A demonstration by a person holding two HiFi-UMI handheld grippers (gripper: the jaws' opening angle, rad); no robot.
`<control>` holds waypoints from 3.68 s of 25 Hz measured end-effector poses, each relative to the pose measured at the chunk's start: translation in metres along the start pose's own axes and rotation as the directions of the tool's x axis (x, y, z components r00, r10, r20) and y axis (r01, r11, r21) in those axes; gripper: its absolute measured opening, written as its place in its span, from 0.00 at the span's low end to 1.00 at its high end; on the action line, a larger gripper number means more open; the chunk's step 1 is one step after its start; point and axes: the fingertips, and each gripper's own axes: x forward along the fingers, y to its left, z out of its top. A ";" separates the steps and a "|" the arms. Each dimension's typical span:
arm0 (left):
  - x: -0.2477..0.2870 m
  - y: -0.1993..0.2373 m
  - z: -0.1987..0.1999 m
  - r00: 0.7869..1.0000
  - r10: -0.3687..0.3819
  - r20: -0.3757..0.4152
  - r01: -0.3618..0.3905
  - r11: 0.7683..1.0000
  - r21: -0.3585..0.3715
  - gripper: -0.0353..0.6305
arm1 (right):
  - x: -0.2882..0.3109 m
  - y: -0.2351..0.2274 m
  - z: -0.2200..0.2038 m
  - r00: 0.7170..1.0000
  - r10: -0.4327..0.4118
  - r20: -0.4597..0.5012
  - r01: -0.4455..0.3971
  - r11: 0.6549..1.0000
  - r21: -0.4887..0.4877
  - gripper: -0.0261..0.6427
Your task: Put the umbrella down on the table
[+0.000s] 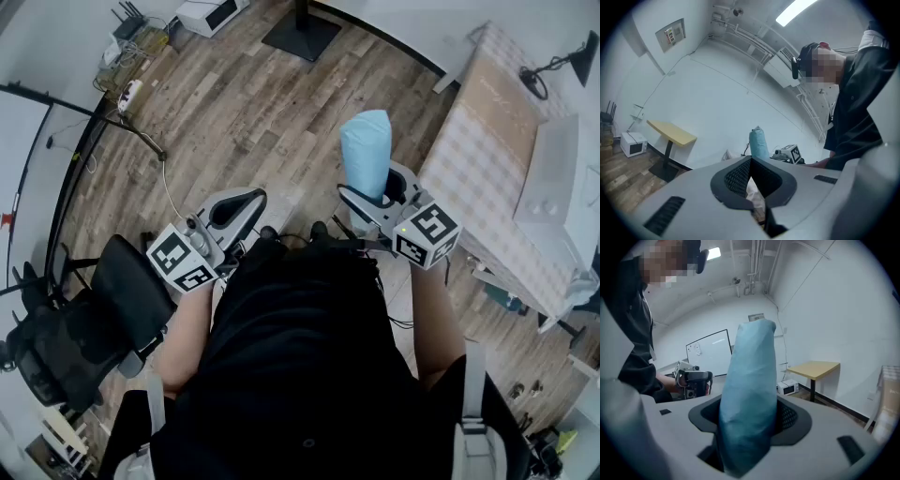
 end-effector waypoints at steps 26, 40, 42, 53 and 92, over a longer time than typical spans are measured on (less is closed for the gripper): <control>0.028 0.002 -0.025 0.990 0.085 -0.111 -0.084 0.996 0.018 0.07 | -0.014 -0.044 -0.006 1.000 0.028 0.004 -0.028 0.999 0.016 0.47; 0.008 0.024 -0.025 0.991 0.093 -0.095 -0.096 0.995 -0.025 0.07 | -0.004 -0.044 -0.008 1.000 -0.022 -0.021 0.022 0.999 0.027 0.47; 0.007 0.034 -0.023 0.993 0.084 -0.082 -0.087 0.996 -0.033 0.07 | -0.002 -0.045 -0.008 0.999 -0.039 -0.033 0.040 0.999 0.030 0.47; -0.008 0.108 0.007 0.998 0.048 -0.038 -0.050 0.998 -0.045 0.07 | 0.052 -0.053 0.015 0.991 -0.112 -0.073 0.114 0.993 0.034 0.47; 0.048 0.330 0.051 0.995 -0.049 -0.084 0.035 0.986 -0.160 0.07 | 0.223 -0.189 0.101 0.969 -0.245 -0.031 0.247 0.962 0.114 0.47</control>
